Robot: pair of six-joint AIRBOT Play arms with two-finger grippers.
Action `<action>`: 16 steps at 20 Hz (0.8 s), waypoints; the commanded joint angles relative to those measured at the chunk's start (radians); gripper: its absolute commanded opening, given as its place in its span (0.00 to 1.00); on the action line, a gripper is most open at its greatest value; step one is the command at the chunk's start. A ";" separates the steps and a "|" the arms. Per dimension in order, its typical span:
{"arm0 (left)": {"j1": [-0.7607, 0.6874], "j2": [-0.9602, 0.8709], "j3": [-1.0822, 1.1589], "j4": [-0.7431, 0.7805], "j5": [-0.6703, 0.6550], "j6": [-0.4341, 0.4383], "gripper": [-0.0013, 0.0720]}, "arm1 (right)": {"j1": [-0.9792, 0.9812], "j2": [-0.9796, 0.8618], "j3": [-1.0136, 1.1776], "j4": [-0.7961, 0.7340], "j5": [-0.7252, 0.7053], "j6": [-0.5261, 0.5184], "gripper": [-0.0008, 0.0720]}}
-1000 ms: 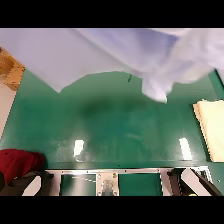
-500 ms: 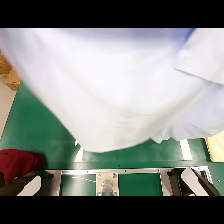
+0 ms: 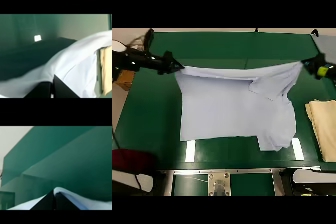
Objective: Fold the shirts.
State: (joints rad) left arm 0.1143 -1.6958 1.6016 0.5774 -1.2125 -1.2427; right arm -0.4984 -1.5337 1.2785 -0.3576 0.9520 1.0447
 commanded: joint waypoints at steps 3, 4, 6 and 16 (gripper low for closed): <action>-0.003 -0.171 0.035 -0.169 0.292 0.057 0.86 | 0.018 -0.339 0.152 0.105 -0.012 -0.010 0.31; 0.003 -0.169 0.036 -0.175 0.315 0.057 0.86 | 0.018 -0.351 0.172 0.104 -0.012 -0.010 0.43; 0.043 -0.167 0.069 -0.188 0.237 0.058 0.86 | -0.007 -0.352 0.214 0.103 0.033 -0.010 0.52; 0.217 -0.089 0.006 0.195 -0.528 -0.160 0.68 | -0.265 -0.104 -0.031 -0.222 0.427 0.076 0.30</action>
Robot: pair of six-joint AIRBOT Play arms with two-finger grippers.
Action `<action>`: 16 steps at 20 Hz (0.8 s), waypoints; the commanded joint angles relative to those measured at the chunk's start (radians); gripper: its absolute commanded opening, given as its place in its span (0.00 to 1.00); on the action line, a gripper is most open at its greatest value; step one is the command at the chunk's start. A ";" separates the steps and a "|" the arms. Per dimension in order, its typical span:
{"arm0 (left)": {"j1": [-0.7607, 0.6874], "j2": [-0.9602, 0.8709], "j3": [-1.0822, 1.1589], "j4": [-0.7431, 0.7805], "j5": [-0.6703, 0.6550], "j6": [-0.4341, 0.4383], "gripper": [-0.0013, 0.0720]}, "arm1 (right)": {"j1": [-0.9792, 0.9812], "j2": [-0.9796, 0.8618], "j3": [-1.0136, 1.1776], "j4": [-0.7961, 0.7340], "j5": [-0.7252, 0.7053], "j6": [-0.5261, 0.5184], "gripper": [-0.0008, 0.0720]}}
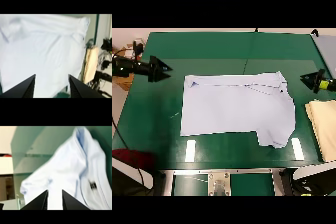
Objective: Fold the shirts.
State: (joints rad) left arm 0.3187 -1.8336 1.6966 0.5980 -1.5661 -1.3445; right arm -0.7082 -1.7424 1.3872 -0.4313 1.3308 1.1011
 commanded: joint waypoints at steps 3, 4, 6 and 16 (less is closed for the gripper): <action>0.016 0.225 -0.407 0.253 -0.093 0.034 0.68 | -0.127 0.260 -0.354 -0.236 -0.026 0.019 0.30; 0.019 0.290 -0.521 0.289 -0.059 0.058 0.68 | -0.151 0.306 -0.415 -0.251 -0.049 0.016 0.30; 0.019 0.422 -0.752 0.369 0.043 0.071 0.68 | -0.192 0.381 -0.510 -0.267 -0.083 0.003 0.30; -0.199 0.516 -1.065 0.292 0.480 0.096 0.68 | -0.229 0.478 -0.610 -0.293 -0.093 0.025 0.39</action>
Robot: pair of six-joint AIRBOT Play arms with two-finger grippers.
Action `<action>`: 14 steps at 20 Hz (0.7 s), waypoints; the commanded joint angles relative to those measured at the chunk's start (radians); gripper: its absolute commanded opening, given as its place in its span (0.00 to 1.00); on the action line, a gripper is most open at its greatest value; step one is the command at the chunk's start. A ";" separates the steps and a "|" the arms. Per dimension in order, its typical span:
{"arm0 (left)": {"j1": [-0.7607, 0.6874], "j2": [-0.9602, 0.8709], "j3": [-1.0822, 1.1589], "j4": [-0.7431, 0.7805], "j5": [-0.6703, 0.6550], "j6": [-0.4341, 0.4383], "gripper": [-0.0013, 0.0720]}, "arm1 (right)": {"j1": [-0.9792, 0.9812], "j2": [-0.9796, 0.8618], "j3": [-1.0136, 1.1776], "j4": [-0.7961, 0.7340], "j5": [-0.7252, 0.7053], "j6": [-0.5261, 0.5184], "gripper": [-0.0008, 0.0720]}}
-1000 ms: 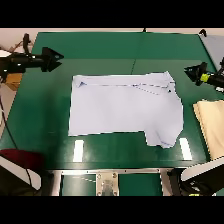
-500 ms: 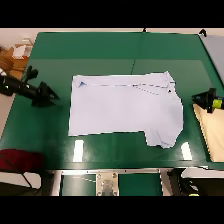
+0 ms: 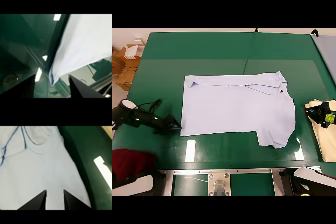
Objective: Fold the shirts.
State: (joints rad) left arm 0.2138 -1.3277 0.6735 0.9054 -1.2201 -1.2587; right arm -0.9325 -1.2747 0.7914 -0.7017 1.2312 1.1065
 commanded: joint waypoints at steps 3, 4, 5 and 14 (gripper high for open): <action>-0.169 0.010 -0.042 -0.047 0.186 0.003 0.67 | -0.004 0.011 -0.014 -0.033 0.021 0.020 0.39; -0.180 0.010 -0.042 -0.093 0.197 0.014 0.53 | -0.004 0.011 -0.014 -0.033 0.028 0.023 0.39; -0.182 0.010 -0.039 -0.146 0.194 0.061 0.31 | -0.004 0.011 -0.014 -0.033 0.039 0.032 0.39; 0.023 0.010 0.123 0.051 0.080 0.095 0.05 | -0.004 0.108 -0.086 -0.388 0.139 0.282 0.48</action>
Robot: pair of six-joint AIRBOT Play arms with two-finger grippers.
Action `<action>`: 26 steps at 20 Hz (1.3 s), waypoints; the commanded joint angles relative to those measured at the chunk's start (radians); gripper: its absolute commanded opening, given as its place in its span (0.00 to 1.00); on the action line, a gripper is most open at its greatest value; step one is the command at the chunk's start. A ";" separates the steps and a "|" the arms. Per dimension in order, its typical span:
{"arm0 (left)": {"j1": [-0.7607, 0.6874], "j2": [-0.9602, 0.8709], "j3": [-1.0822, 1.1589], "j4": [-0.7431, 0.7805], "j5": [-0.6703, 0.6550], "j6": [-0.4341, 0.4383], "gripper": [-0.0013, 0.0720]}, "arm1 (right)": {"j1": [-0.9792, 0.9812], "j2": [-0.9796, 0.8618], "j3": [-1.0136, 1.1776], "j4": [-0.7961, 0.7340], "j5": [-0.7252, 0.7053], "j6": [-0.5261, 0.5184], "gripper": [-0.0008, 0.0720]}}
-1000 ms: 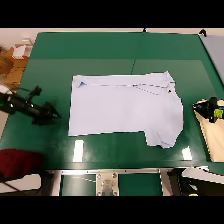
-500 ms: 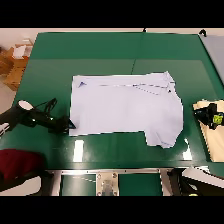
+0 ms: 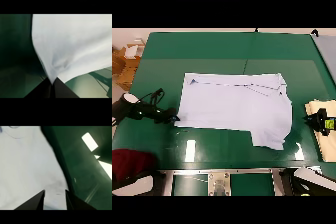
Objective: Fold the shirts.
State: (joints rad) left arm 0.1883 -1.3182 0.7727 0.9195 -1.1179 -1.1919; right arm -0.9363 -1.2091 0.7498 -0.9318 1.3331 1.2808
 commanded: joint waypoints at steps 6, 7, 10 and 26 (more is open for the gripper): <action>0.045 0.001 0.024 -0.027 0.021 0.050 0.05 | 0.086 0.068 -0.379 -0.012 -0.090 0.121 0.59; 0.045 0.001 0.024 -0.027 0.018 0.050 0.05 | 0.112 0.064 -0.417 0.021 -0.142 0.104 0.59; 0.045 0.001 0.024 -0.029 0.013 0.049 0.05 | 0.170 0.048 -0.468 0.089 -0.235 0.095 0.59; 0.045 0.012 0.179 -0.090 -0.247 0.072 0.04 | 0.249 0.188 -0.127 0.233 -0.022 0.102 0.03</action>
State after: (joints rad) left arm 0.2329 -1.3125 0.8749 0.8371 -1.2495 -1.1248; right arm -0.6888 -1.0863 0.4892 -0.7555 1.2232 1.3449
